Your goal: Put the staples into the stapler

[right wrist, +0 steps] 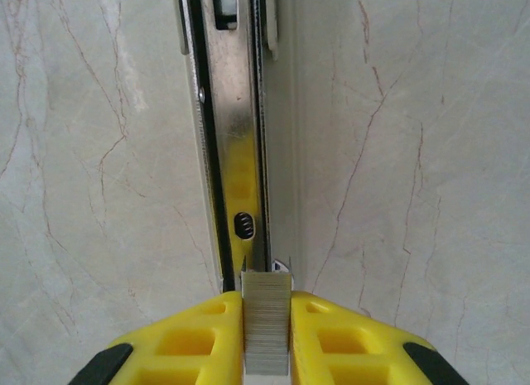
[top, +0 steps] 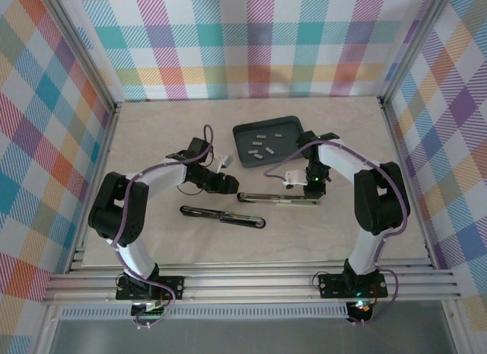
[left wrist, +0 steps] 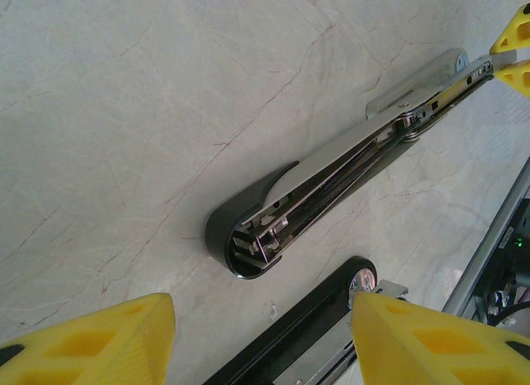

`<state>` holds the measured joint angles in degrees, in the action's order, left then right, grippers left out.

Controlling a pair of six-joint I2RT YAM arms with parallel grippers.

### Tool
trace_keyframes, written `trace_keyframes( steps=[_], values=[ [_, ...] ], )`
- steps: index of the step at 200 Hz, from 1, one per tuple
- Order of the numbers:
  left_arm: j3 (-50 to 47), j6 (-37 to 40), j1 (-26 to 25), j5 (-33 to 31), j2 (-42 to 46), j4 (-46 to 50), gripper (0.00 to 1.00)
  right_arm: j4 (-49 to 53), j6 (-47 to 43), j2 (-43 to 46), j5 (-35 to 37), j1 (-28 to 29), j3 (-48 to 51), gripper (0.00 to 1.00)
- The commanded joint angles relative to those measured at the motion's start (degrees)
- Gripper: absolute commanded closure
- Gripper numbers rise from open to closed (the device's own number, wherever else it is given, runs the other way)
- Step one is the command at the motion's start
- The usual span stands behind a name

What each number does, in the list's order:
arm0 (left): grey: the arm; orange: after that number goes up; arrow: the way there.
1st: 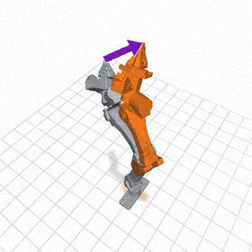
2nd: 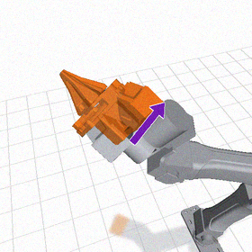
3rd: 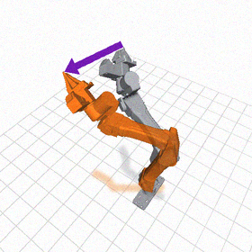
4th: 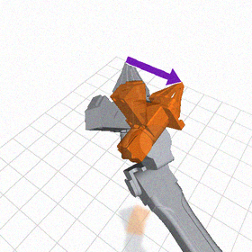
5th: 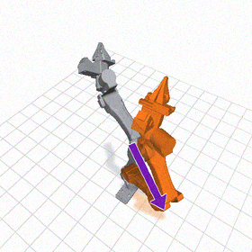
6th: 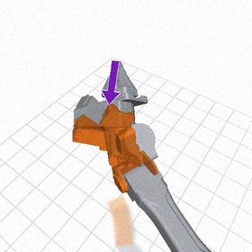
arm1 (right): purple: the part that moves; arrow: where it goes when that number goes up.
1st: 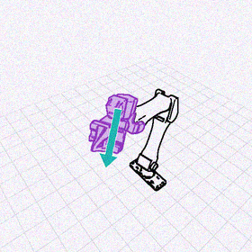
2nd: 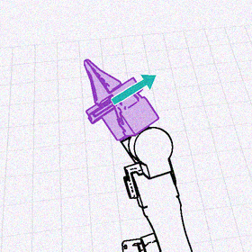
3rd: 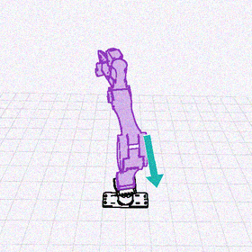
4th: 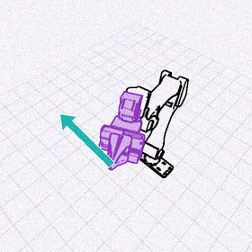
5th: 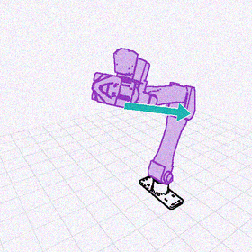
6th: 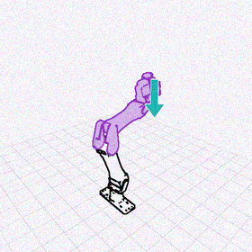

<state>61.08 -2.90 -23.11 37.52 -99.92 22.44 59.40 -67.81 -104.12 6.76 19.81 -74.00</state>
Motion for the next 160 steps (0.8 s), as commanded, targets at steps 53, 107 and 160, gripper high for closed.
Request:
trace_keyframes(
  steps=[53, 107, 160],
  values=[
    [0.5, 1.0, 0.3, 1.3, 0.5, 1.1, 0.41, 2.4, -1.1, 1.9, -3.6, -0.4, 0.6, 0.82],
    [0.4, 0.9, 0.3, 1.4, 0.6, 0.9, 0.41, 1.9, -1.4, 3.5, -2.8, -0.4, 2.0, 0.82],
    [0.4, 1.0, 0.3, 1.3, 0.7, 1.1, 0.41, 2.1, -0.9, 2.1, -2.1, -0.4, 1.3, 0.82]
  ],
)
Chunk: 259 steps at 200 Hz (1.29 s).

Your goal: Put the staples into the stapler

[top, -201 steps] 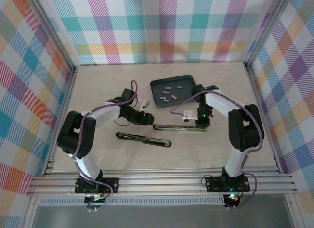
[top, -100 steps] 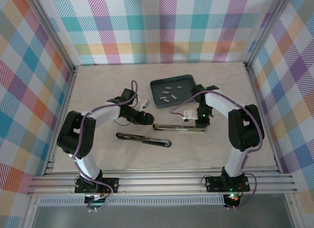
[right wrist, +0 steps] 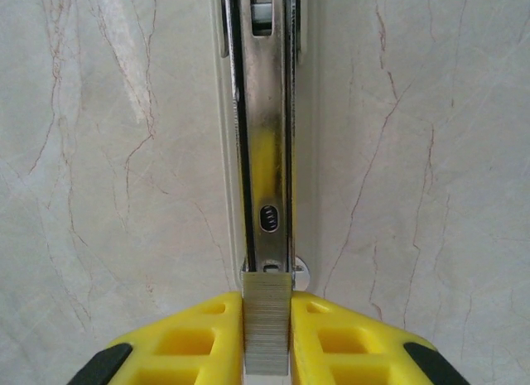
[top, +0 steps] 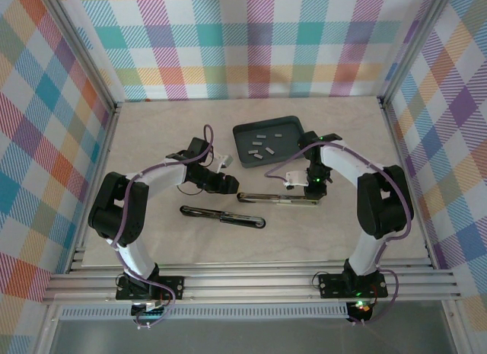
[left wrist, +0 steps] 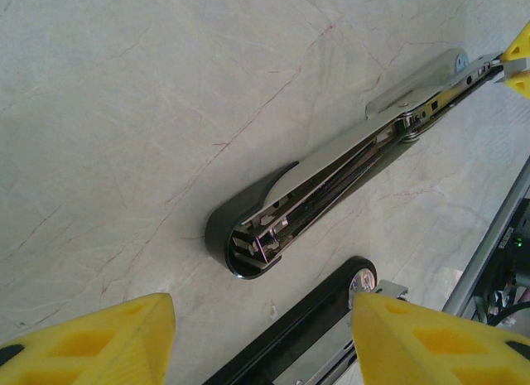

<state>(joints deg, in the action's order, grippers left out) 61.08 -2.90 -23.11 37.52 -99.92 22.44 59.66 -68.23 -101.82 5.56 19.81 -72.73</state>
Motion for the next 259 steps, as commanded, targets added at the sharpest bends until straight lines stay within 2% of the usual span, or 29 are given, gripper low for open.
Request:
trace_keyframes(
  steps=[1, 259],
  values=[
    [0.4, 1.0, 0.3, 1.3, 0.8, 1.1, 0.41, 1.9, -0.5, -0.2, -0.9, -0.4, 0.1, 0.82],
    [0.5, 1.1, 0.3, 1.3, 0.7, 1.3, 0.41, 0.5, 0.3, -2.4, 0.2, -0.3, -0.2, 0.82]
  ],
)
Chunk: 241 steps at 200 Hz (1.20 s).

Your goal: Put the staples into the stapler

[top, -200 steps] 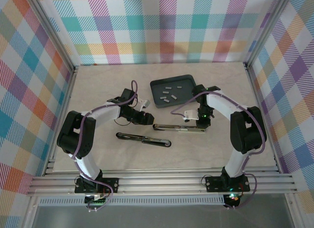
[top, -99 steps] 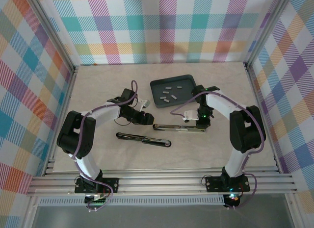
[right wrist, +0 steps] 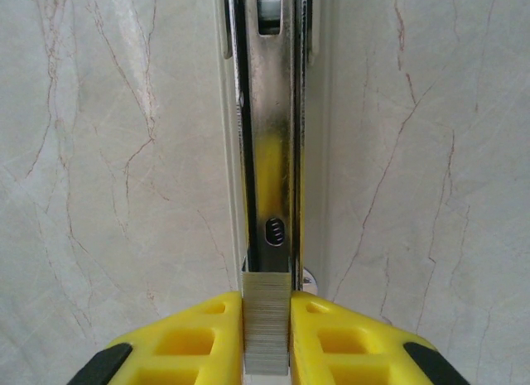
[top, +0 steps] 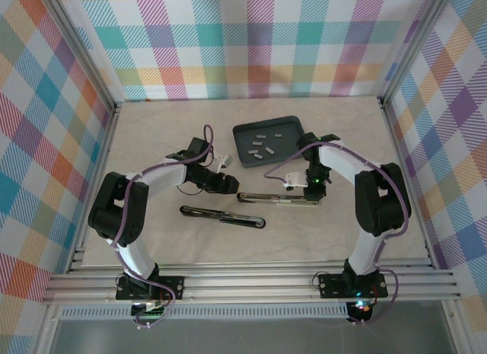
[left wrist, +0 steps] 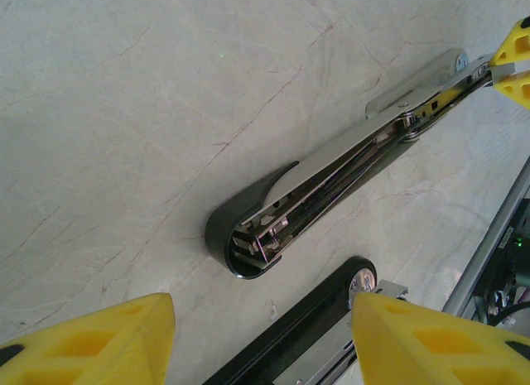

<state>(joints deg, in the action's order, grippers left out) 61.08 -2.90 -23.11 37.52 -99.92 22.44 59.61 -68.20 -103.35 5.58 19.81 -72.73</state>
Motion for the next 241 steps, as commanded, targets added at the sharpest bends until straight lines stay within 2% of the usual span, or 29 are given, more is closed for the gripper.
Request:
trace_keyframes(
  steps=[1, 76, 241],
  values=[
    [0.5, 1.1, 0.3, 1.3, 0.7, 1.3, 0.41, 0.5, 0.3, -0.9, 0.2, -0.3, -0.3, 0.82],
    [0.5, 1.0, 0.3, 1.6, 0.8, 0.8, 0.41, 0.6, 0.7, 2.4, 0.2, -0.4, 0.4, 0.82],
    [0.6, 1.2, 0.3, 1.0, 0.6, 1.6, 0.41, 0.3, 0.4, -1.2, -0.1, -0.4, 0.3, 0.82]
  ],
)
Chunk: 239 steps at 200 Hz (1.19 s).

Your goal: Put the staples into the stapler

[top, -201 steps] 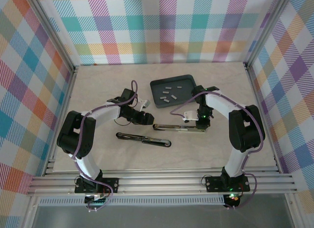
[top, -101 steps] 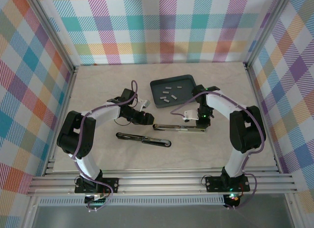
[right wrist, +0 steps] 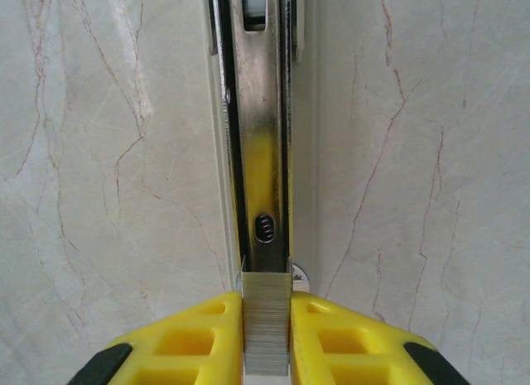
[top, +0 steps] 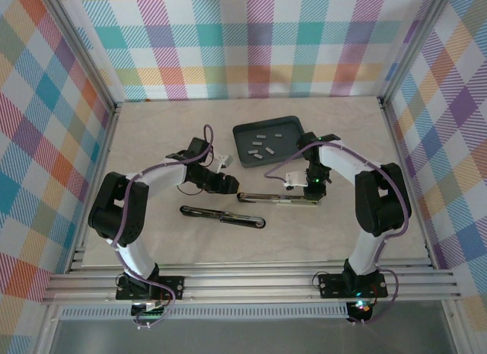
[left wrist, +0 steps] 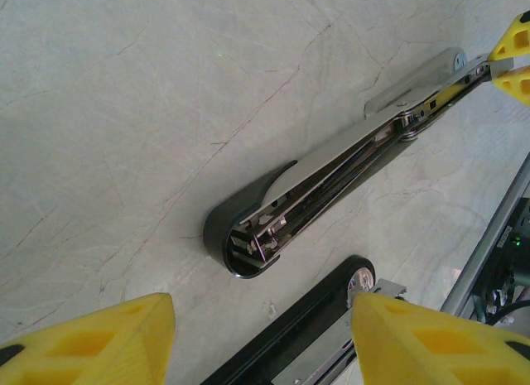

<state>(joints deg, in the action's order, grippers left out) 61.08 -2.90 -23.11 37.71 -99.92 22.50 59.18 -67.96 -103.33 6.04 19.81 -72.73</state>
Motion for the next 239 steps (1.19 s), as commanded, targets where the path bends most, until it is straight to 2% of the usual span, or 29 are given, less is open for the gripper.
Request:
trace_keyframes(
  steps=[1, 239],
  values=[
    [0.6, 1.2, 0.3, 0.9, 0.5, 1.6, 0.41, 0.7, 0.1, -1.3, -0.6, -0.4, 0.3, 0.82],
    [0.2, 1.2, 0.3, 0.7, 0.8, 1.4, 0.41, 1.7, 0.3, -1.1, -2.3, -0.4, 0.0, 0.78]
  ],
)
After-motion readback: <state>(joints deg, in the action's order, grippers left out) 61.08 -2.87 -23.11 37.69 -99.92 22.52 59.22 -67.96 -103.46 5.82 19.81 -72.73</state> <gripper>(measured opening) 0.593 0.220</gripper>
